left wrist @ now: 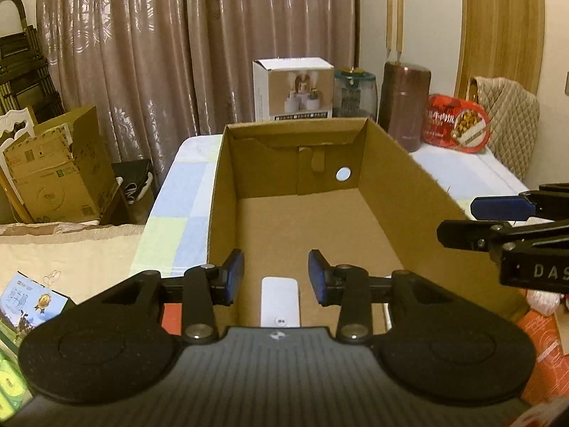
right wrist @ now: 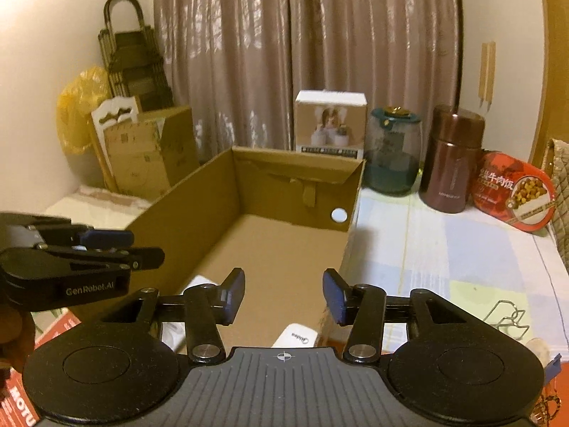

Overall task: Organize rigid objects
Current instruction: 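Lower both remotes into the box and open both tools, then move both tools back over the mat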

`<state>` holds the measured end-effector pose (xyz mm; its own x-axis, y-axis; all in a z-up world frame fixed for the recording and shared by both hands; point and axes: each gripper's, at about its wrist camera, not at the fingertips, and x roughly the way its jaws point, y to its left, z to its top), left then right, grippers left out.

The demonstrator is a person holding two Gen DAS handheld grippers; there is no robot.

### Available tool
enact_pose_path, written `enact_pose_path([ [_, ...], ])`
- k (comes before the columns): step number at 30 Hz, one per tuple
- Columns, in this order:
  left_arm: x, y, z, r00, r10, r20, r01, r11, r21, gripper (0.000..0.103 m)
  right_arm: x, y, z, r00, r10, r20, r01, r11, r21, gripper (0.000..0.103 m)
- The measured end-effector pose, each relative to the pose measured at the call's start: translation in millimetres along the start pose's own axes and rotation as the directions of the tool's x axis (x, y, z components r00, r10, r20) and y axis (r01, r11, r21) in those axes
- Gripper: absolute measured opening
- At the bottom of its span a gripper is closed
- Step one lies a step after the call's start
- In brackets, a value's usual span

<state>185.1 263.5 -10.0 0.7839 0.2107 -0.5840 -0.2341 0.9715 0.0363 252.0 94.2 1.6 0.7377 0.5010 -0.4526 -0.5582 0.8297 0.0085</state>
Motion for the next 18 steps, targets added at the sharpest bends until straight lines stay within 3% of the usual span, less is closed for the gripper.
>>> enact_pose_path([
  [12, -39.6, -17.4, 5.4, 0.995, -0.044, 0.091, 0.051, 0.996, -0.075, 0.034, -67.9, -26.6, 10.4, 0.995, -0.04, 0.087, 0.034, 0.997, 0.07, 0.047],
  [18, -81.5, -54.0, -6.5, 0.986, -0.108, 0.13, 0.119, 0.99, -0.081, 0.034, -126.5, -45.0, -2.7, 0.987, -0.088, 0.138, 0.07, 0.989, 0.13, 0.048],
])
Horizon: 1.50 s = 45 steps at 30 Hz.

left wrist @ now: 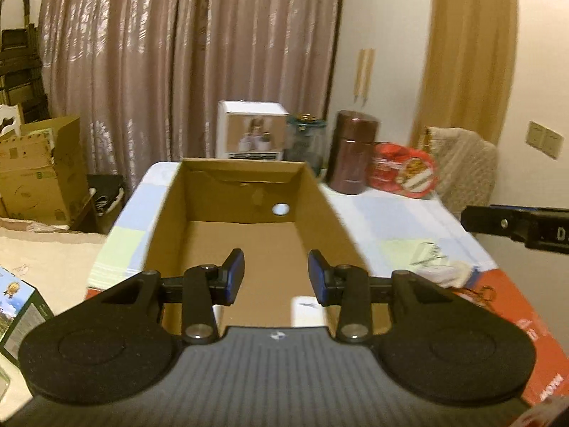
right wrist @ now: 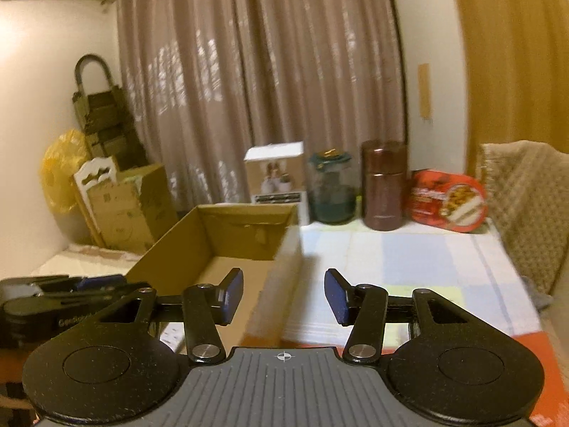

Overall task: Organize rigid objects
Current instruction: 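Move both tools back over the mat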

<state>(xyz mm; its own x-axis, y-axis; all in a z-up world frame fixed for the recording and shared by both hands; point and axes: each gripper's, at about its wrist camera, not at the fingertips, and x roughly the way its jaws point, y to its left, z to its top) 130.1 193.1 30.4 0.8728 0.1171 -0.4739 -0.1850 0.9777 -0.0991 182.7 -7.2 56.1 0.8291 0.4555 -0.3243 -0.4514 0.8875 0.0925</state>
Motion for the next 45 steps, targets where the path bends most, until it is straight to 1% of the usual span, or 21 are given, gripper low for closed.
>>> enact_pose_path([
  [5, -30.8, -41.3, -19.8, 0.999, -0.044, 0.015, 0.044, 0.999, 0.006, 0.034, -52.1, -21.1, -17.1, 0.997, -0.063, 0.034, 0.062, 0.998, 0.032, 0.05],
  [9, -50.8, -71.7, -44.4, 0.996, -0.088, -0.003, 0.088, 0.996, 0.002, 0.034, -94.6, -41.7, -43.2, 0.989, -0.142, 0.05, 0.139, 0.988, 0.064, 0.054],
  [14, -65.4, -102.5, -72.8, 0.991, -0.125, -0.046, 0.125, 0.992, 0.0, 0.035, -133.1, -59.3, -85.7, 0.977, -0.215, 0.009, 0.213, 0.973, 0.091, 0.056],
  [18, -69.1, -121.0, -88.5, 0.986, -0.146, -0.086, 0.149, 0.988, 0.03, 0.036, -153.4, -68.2, -115.5, 0.967, -0.253, -0.034, 0.255, 0.96, 0.111, 0.057],
  [22, -70.5, -135.7, -95.6, 0.982, -0.167, -0.089, 0.174, 0.982, 0.079, 0.041, -164.6, -77.7, -130.8, 0.958, -0.278, -0.069, 0.285, 0.946, 0.151, 0.057],
  [27, -61.6, -139.9, -102.4, 0.979, -0.172, -0.111, 0.181, 0.98, 0.082, 0.042, -168.5, -83.5, -134.2, 0.957, -0.282, -0.074, 0.291, 0.943, 0.161, 0.058],
  [30, -52.9, -140.7, -106.3, 0.976, -0.174, -0.129, 0.185, 0.979, 0.08, 0.043, -162.8, -86.9, -135.7, 0.956, -0.282, -0.079, 0.291, 0.942, 0.167, 0.058],
  [32, -47.6, -141.1, -109.3, 0.976, -0.17, -0.135, 0.183, 0.979, 0.093, 0.048, -153.8, -91.4, -137.8, 0.955, -0.281, -0.092, 0.293, 0.941, 0.168, 0.059],
  [33, -44.5, -141.3, -110.7, 0.976, -0.167, -0.14, 0.181, 0.979, 0.095, 0.048, -148.5, -93.8, -138.9, 0.954, -0.282, -0.104, 0.297, 0.94, 0.17, 0.059],
  [34, -41.0, -140.8, -111.2, 0.975, -0.166, -0.146, 0.18, 0.979, 0.092, 0.049, -143.0, -96.4, -140.0, 0.953, -0.281, -0.112, 0.298, 0.939, 0.172, 0.06],
  [36, -32.8, -140.1, -113.6, 0.974, -0.165, -0.155, 0.18, 0.979, 0.092, 0.055, -131.8, -101.5, -142.3, 0.953, -0.279, -0.117, 0.296, 0.941, 0.163, 0.064],
  [37, -28.0, -140.6, -114.4, 0.974, -0.161, -0.157, 0.177, 0.979, 0.1, 0.061, -125.5, -103.9, -143.1, 0.951, -0.285, -0.12, 0.301, 0.942, 0.148, 0.066],
  [38, -23.3, -141.4, -115.1, 0.975, -0.155, -0.156, 0.173, 0.979, 0.109, 0.064, -118.3, -106.0, -143.7, 0.948, -0.293, -0.124, 0.308, 0.943, 0.13, 0.066],
  [40, -13.6, -142.8, -115.9, 0.976, -0.15, -0.157, 0.17, 0.978, 0.121, 0.068, -105.1, -110.9, -144.4, 0.945, -0.3, -0.129, 0.314, 0.944, 0.101, 0.067],
  [41, -7.2, -143.6, -116.2, 0.976, -0.148, -0.157, 0.168, 0.978, 0.122, 0.072, -98.8, -113.5, -144.7, 0.946, -0.3, -0.125, 0.312, 0.947, 0.084, 0.067],
  [45, 16.6, -151.5, -116.5, 0.975, -0.148, -0.165, 0.171, 0.976, 0.136, 0.077, -74.8, -122.6, -150.6, 0.943, -0.313, -0.116, 0.314, 0.949, -0.014, 0.067],
])
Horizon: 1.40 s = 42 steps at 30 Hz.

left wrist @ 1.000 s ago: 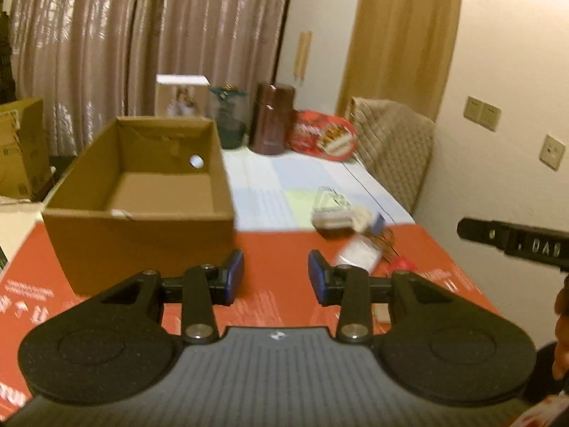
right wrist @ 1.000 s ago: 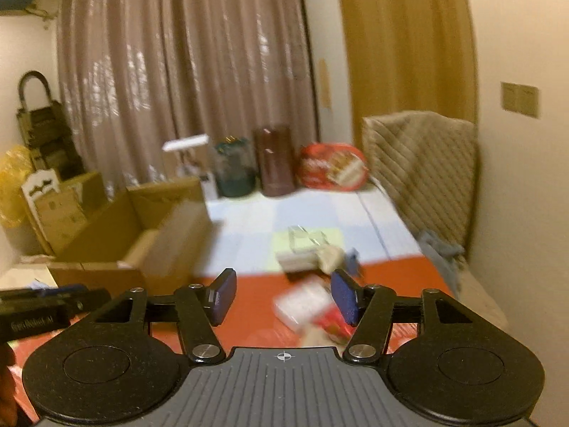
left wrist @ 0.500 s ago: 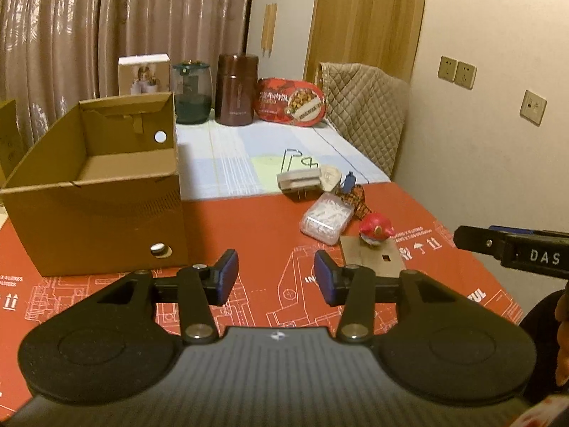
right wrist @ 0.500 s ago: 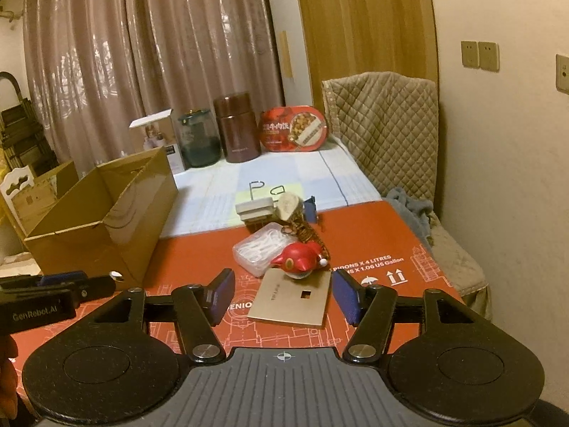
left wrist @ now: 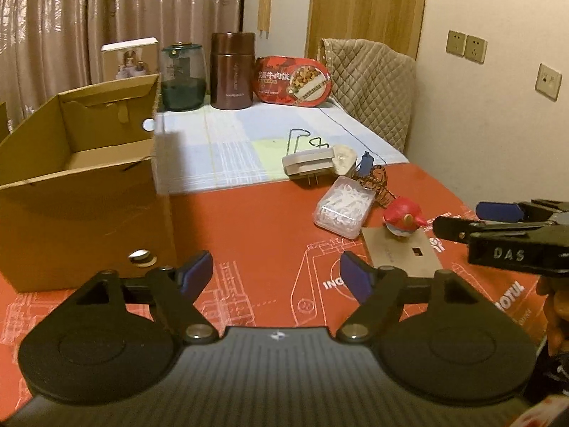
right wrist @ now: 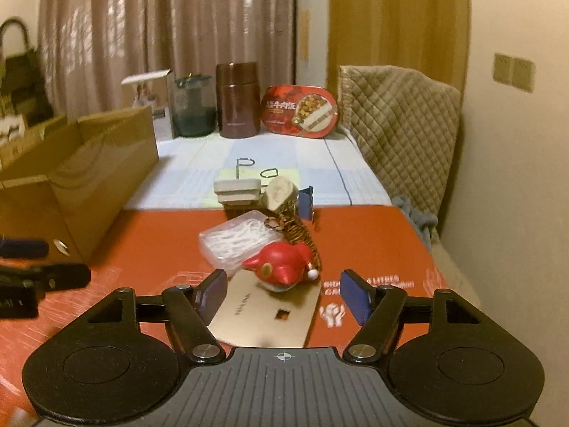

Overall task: Organize rigid objects
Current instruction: 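Move both tools back over the mat, then grasp the red bird figurine with the right tool while the left tool grasps the gold router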

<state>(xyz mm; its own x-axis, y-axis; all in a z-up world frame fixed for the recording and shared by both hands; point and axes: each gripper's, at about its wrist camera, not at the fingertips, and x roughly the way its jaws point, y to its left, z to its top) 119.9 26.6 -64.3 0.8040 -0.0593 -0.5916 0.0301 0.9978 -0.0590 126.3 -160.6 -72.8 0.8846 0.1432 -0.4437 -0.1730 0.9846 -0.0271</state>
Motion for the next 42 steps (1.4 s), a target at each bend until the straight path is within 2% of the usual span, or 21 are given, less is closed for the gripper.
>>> enact_pose_path([
  [2, 11.0, -2.2, 0.1, 1.0, 0.002, 0.001, -0.002, 1.0, 0.01, 0.081, 13.4, -1.8, -1.1, 1.0, 0.003, -0.01, -0.003, 1.0, -0.025, 0.067],
  [5, 26.8, -2.9, -0.5, 1.0, 0.011, -0.015, -0.011, 1.0, 0.011, 0.083, 32.1, -3.0, -4.0, 1.0, 0.007, -0.025, -0.008, 0.999, -0.048, 0.067],
  [8, 37.9, -2.1, -2.0, 1.0, 0.006, -0.026, -0.006, 1.0, 0.0, 0.083, 47.3, -2.2, -3.7, 0.999, 0.01, -0.034, -0.012, 0.998, -0.057, 0.067],
  [15, 50.2, 2.8, -9.1, 0.998, -0.011, -0.067, 0.009, 0.999, -0.036, 0.083, 72.6, 8.6, -3.0, 1.0, 0.002, -0.012, -0.004, 0.984, -0.176, 0.067],
  [21, 52.0, 4.5, -12.2, 0.997, -0.016, -0.077, 0.012, 0.999, -0.048, 0.083, 86.0, 16.6, -7.4, 1.0, -0.014, -0.025, 0.007, 0.967, -0.254, 0.053],
  [27, 53.2, 3.8, -13.3, 0.996, -0.025, -0.081, 0.021, 0.999, -0.05, 0.083, 88.1, 19.1, -9.1, 0.999, -0.023, -0.025, 0.015, 0.959, -0.284, 0.044],
  [30, 53.8, 3.3, -13.6, 0.996, -0.026, -0.082, 0.022, 0.999, -0.049, 0.083, 88.2, 21.8, -10.3, 0.999, -0.034, -0.021, 0.025, 0.952, -0.305, 0.044],
  [36, 54.1, 2.5, -12.7, 0.996, -0.05, -0.079, 0.046, 0.998, -0.053, 0.083, 81.6, 15.0, -5.7, 0.999, -0.05, -0.006, 0.047, 0.967, -0.249, 0.043],
  [42, 55.6, -11.4, -6.8, 0.991, -0.115, -0.073, 0.112, 0.993, -0.047, 0.083, 57.7, -20.3, 6.4, 0.998, -0.059, 0.002, 0.059, 0.995, -0.083, 0.043],
])
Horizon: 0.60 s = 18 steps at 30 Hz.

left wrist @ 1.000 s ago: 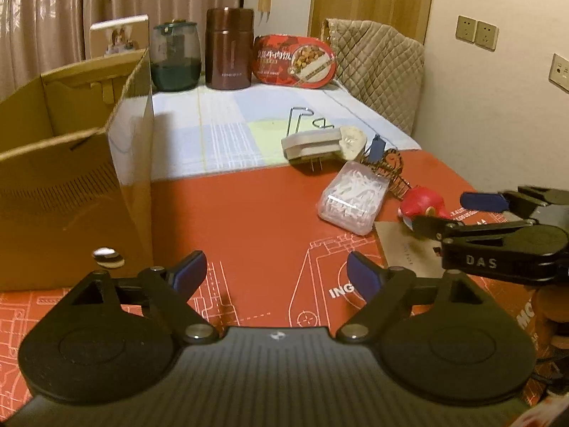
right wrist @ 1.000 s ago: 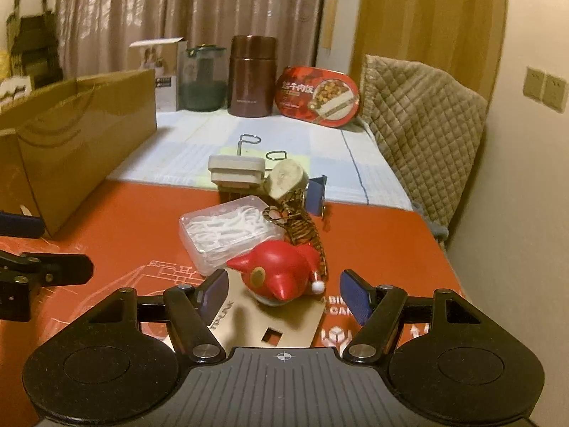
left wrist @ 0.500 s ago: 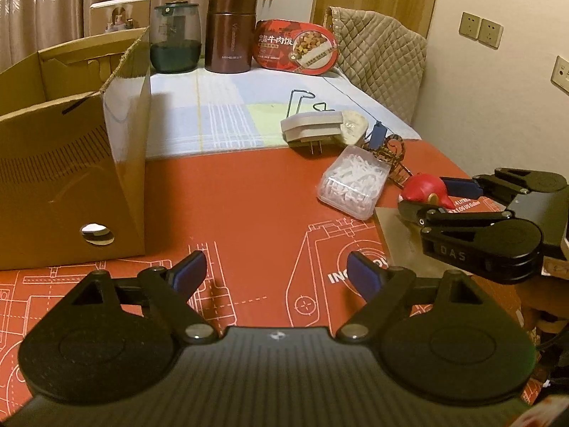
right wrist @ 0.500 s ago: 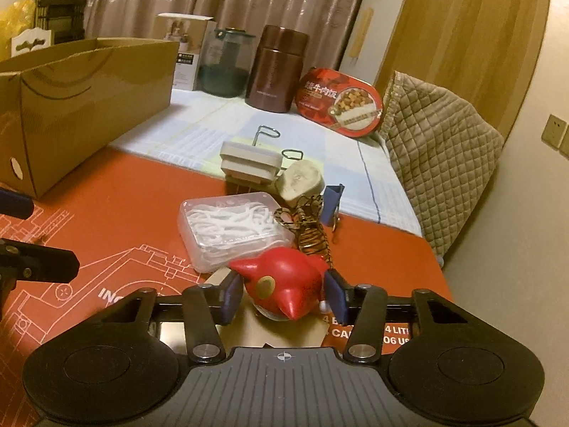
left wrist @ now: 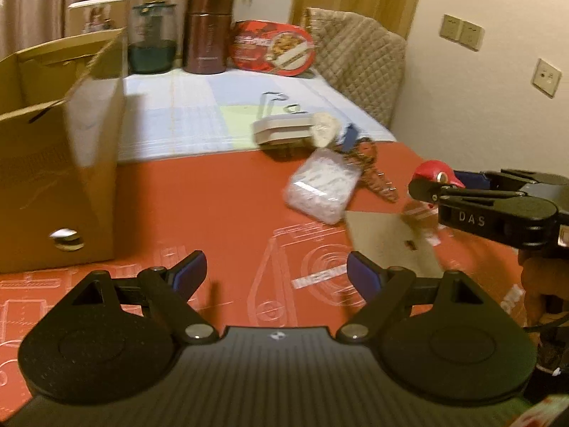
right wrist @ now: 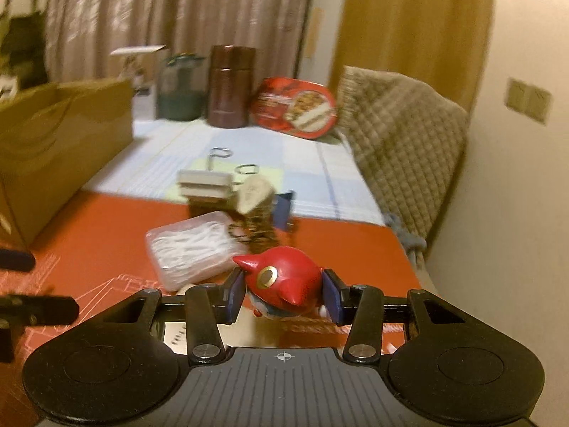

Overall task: Organize rigid objects
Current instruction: 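Grasp the red bird figurine with the right tool while the left tool grasps the gold router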

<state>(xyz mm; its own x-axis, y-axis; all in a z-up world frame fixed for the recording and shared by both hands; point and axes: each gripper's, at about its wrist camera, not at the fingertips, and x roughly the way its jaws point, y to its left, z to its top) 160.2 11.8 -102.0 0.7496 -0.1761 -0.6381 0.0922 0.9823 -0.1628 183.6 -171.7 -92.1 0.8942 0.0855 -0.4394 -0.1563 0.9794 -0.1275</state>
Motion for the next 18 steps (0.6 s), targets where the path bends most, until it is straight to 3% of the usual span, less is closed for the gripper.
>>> enact_pose_path([
  [9, 23.6, -53.6, 0.4, 0.993, -0.113, -0.021, 0.114, 0.992, 0.061, 0.083, -26.5, -56.0, 0.4, 1.0, -0.003, -0.023, 0.009, 0.971, 0.239, 0.043],
  [18, 56.4, -98.8, -4.4, 0.995, -0.072, -0.063, 0.077, 0.993, 0.09, 0.09, -30.5, -79.0, -2.0, 0.999, -0.01, -0.037, 0.022, 0.939, 0.342, 0.043],
])
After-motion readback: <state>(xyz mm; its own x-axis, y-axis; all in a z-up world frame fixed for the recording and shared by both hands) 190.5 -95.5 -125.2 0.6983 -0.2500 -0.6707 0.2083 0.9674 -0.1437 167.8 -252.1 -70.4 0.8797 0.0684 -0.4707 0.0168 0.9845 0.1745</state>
